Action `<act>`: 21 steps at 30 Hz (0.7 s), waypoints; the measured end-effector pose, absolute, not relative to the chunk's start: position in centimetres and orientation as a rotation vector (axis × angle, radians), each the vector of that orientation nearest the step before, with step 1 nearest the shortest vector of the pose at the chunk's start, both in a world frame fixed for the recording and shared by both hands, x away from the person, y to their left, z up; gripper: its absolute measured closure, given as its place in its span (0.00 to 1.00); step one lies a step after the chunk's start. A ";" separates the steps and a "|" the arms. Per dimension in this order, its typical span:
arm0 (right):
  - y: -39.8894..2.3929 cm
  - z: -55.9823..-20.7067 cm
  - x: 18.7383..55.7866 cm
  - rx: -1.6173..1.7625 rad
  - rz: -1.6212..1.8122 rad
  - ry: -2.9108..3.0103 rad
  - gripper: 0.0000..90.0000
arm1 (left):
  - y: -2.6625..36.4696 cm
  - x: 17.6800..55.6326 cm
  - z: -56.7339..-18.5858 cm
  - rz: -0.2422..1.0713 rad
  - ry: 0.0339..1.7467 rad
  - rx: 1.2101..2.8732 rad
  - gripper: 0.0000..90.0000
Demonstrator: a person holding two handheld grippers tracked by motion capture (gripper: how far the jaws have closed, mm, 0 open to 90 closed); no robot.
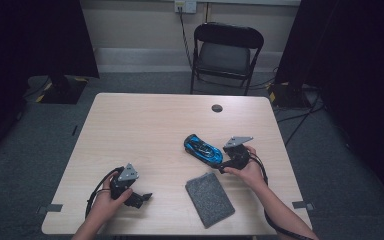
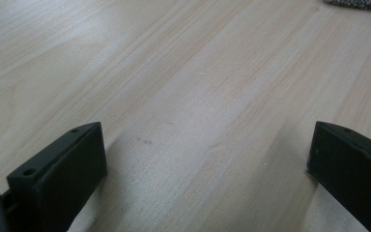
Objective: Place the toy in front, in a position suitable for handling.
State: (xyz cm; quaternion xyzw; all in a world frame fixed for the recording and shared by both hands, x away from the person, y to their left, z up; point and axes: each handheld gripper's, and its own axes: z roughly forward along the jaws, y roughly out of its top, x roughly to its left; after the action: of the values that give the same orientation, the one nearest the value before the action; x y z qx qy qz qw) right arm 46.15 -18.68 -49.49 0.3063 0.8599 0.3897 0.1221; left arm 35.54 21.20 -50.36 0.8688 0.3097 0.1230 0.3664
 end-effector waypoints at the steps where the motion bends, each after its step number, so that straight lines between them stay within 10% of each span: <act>1: -18.6 -50.0 46.0 0.892 1.138 2.505 0.16 | 21.2 35.5 -50.4 0.316 0.796 2.233 0.00; 21: -17.8 -50.3 46.2 0.880 1.110 2.506 0.23 | 21.2 35.5 -50.4 0.317 0.796 2.233 0.00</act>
State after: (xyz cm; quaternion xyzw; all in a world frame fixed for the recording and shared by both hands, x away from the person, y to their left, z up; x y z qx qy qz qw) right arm 46.19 -17.84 -50.27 0.3032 0.8630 0.3823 0.1310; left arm 35.54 21.20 -50.36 0.8687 0.3097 0.1232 0.3664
